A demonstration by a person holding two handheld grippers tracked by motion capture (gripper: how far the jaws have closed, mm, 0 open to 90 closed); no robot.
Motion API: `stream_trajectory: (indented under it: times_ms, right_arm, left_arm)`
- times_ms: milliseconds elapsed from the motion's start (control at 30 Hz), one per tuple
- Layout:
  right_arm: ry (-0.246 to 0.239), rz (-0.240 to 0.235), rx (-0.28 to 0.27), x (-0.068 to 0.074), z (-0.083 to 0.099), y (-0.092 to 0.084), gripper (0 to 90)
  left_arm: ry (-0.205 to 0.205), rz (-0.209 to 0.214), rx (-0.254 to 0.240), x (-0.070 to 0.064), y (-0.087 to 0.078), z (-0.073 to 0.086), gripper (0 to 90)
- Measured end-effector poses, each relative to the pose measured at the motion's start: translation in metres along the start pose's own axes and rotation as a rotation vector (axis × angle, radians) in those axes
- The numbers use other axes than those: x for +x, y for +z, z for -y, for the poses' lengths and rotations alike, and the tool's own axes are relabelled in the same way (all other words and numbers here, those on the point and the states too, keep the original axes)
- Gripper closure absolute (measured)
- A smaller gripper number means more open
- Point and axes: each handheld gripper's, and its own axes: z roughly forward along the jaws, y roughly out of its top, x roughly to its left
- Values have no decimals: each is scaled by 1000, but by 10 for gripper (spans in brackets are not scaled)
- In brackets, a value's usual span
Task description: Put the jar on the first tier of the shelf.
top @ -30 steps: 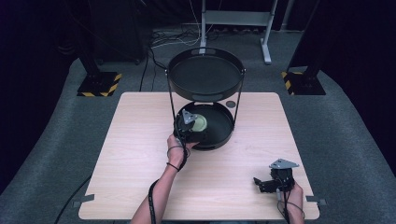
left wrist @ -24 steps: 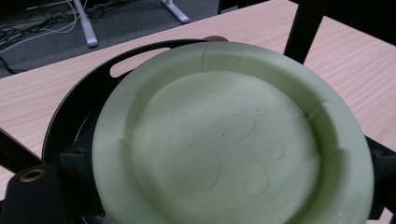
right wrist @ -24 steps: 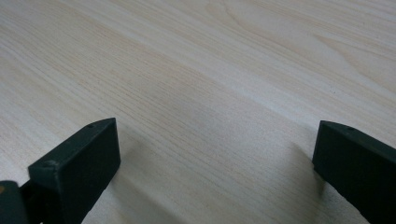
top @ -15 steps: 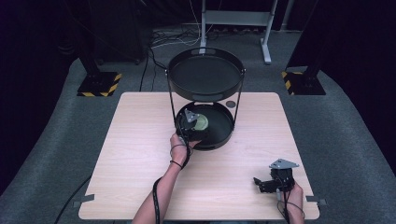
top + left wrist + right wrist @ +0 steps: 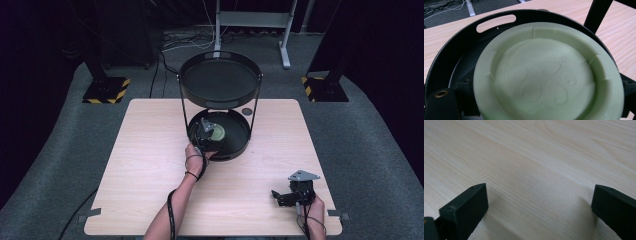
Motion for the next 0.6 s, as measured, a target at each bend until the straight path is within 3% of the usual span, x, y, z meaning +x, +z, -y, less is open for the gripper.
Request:
stream_trajectory:
  times_ms: [600]
  right_arm:
    - [0,2,-2,0,0,0,4]
  left_arm:
    - [-25,-3,38,2,18,9,113]
